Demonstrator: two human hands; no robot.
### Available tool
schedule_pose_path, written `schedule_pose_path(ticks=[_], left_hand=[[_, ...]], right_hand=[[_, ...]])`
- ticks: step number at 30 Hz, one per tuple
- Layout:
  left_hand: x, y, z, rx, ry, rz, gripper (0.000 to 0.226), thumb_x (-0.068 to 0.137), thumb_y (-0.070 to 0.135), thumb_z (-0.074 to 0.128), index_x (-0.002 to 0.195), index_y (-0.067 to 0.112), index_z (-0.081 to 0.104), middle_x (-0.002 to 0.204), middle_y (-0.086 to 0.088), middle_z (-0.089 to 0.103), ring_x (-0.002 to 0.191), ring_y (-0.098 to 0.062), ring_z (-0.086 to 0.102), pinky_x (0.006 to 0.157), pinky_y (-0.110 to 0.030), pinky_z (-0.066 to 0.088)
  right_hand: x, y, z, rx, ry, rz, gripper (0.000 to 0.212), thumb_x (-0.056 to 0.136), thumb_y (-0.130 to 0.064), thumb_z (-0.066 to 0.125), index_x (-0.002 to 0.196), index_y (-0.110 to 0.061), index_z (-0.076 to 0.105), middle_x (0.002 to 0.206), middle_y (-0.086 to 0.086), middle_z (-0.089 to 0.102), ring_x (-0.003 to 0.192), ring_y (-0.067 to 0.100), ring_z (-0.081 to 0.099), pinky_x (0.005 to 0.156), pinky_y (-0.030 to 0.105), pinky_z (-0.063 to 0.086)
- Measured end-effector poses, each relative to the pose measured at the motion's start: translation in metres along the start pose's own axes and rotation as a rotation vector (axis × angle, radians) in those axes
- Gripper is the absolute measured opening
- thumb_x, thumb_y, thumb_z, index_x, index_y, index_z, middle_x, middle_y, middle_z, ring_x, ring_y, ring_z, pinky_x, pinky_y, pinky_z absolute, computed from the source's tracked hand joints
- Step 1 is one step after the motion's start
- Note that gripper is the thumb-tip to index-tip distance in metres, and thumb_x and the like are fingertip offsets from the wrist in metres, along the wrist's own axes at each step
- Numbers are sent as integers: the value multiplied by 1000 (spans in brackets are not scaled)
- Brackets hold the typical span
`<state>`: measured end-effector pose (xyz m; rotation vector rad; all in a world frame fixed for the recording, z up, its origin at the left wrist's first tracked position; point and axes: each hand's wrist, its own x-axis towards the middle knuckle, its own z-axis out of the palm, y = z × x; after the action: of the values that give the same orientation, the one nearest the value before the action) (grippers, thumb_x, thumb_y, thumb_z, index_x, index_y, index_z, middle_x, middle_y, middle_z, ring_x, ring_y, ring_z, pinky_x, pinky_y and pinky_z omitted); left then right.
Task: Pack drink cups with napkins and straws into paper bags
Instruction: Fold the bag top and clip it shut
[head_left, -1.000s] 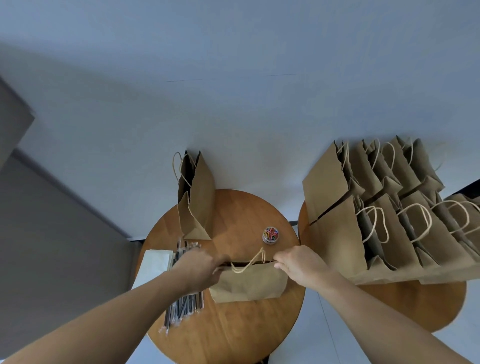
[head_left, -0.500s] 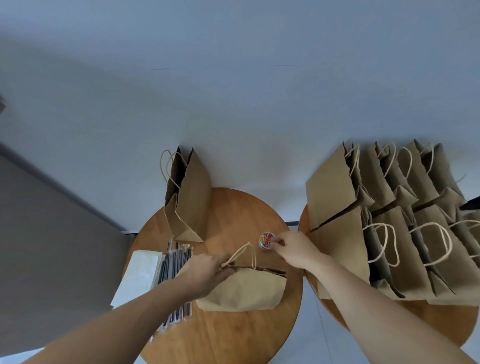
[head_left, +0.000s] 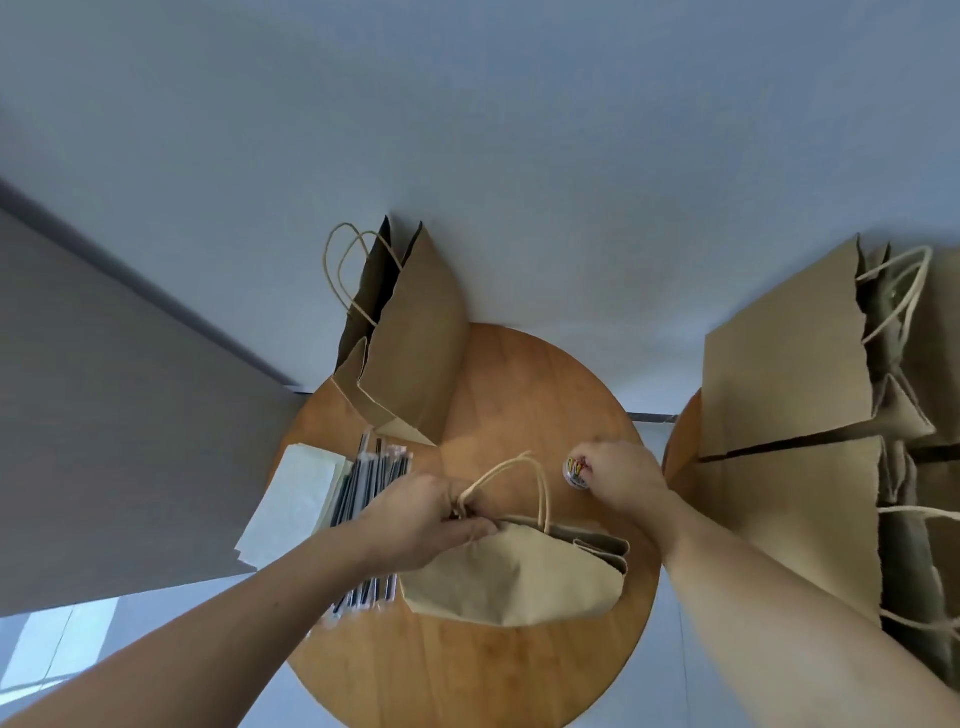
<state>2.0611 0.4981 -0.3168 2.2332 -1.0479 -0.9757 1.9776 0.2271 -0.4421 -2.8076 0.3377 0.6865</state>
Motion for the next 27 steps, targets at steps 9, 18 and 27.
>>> schedule_pose_path(ticks=[9,18,27], left_hand=[[-1,3,2,3,10,-15,8,88,41,70,93,36,74,67,42,57,71,14,58,61,-4,35],[-6,15,3,13,0,-89,9,88,44,68,92,38,73,67,30,62,72,9,58,64,-13,42],[-9,9,8,10,14,-63,9,89,41,67,92,36,74,63,31,57,67,9,56,61,-13,38]], right_hand=[[9,6,6,130,17,17,19,93,-21,52,97,-29,69,92,-7,66,81,13,58,71,30,51],[-14,9,-14,309,124,122,9,93,-30,57,87,-35,62,78,-19,56,79,6,56,65,25,46],[-3,6,16,335,100,184,14,95,-25,54,97,-22,68,91,-1,69,80,13,56,61,23,43]])
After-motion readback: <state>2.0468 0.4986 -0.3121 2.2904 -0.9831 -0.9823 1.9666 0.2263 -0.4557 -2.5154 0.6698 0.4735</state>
